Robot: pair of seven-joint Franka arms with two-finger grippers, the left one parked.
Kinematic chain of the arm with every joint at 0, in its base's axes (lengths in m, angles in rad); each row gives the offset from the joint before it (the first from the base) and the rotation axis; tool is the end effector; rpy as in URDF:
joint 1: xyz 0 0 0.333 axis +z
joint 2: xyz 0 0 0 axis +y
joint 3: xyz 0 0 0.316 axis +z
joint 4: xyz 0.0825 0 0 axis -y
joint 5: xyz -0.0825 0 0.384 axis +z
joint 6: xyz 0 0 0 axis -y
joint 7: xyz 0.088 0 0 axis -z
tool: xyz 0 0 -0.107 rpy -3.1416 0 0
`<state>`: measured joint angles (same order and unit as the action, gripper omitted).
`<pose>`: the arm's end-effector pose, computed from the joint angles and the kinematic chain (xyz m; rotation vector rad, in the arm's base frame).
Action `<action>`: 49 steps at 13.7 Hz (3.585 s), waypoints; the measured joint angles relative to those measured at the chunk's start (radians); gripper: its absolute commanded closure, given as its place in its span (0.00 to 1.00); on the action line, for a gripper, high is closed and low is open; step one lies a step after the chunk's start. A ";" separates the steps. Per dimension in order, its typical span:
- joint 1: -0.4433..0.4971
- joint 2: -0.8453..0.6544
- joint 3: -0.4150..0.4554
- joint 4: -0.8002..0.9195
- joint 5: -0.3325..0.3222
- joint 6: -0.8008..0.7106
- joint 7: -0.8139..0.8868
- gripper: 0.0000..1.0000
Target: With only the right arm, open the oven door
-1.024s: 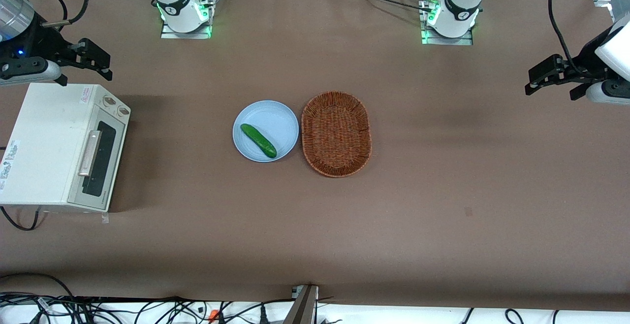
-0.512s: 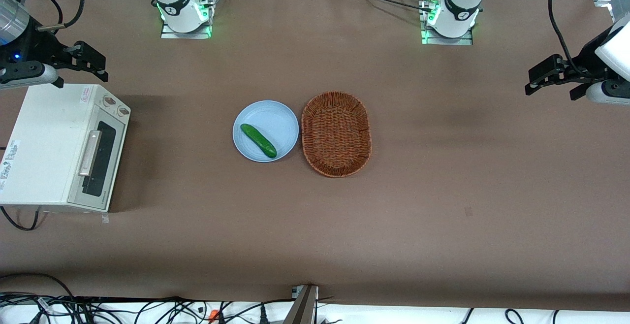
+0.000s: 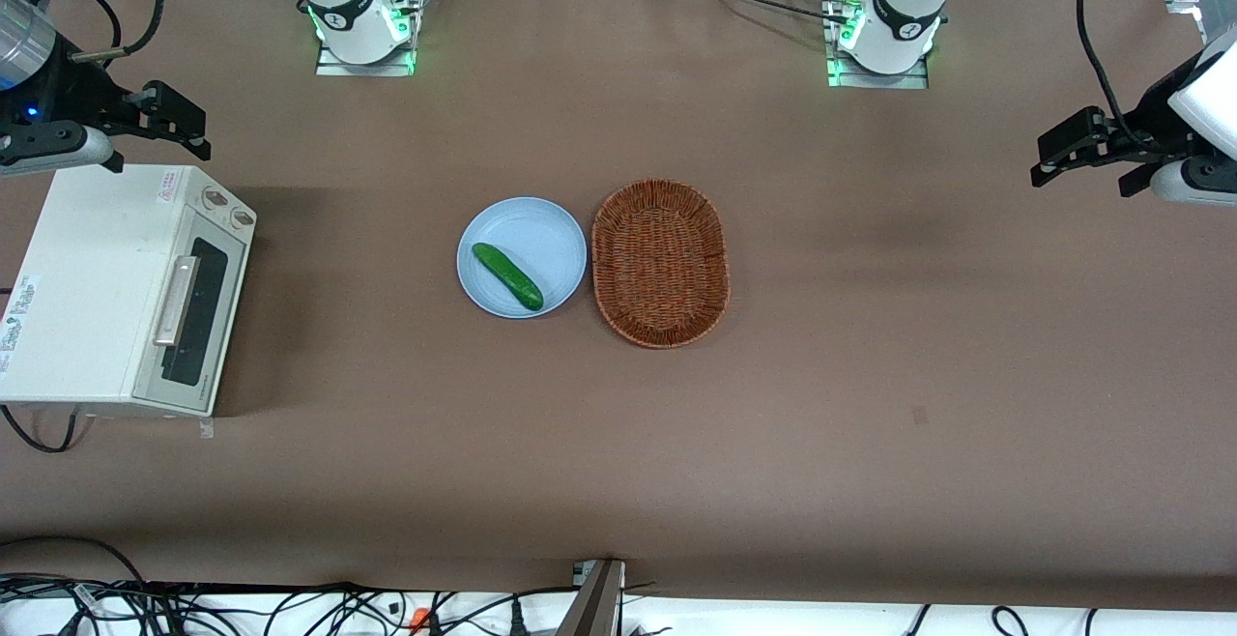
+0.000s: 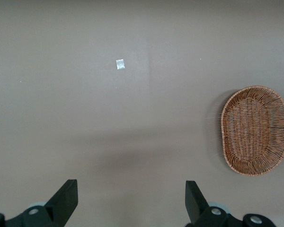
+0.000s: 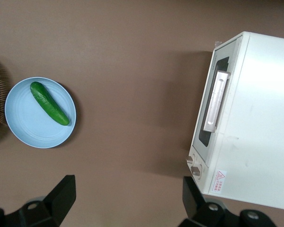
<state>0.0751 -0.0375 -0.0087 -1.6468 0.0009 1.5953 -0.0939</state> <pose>0.5428 0.0361 0.6113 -3.1300 -0.2514 0.0220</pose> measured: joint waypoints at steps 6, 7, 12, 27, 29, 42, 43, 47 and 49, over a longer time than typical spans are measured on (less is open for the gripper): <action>-0.066 0.218 -0.040 -0.040 -0.050 0.219 -0.114 0.58; -0.072 0.260 -0.044 -0.040 -0.058 0.252 -0.116 0.70; -0.085 0.366 -0.067 -0.053 -0.068 0.344 -0.120 0.89; -0.109 0.372 -0.099 -0.128 -0.069 0.452 -0.191 1.00; -0.109 0.371 -0.099 -0.133 -0.069 0.459 -0.191 1.00; 0.028 0.481 -0.081 -0.164 0.004 0.563 0.077 1.00; 0.038 0.507 -0.081 -0.164 0.015 0.586 0.098 1.00; 0.081 0.548 -0.085 -0.140 0.019 0.628 0.228 0.10; 0.102 0.547 -0.086 -0.113 0.020 0.628 0.305 0.00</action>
<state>0.1775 0.5091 -0.0942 -1.7595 0.0205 2.2231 0.2113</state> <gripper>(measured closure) 0.877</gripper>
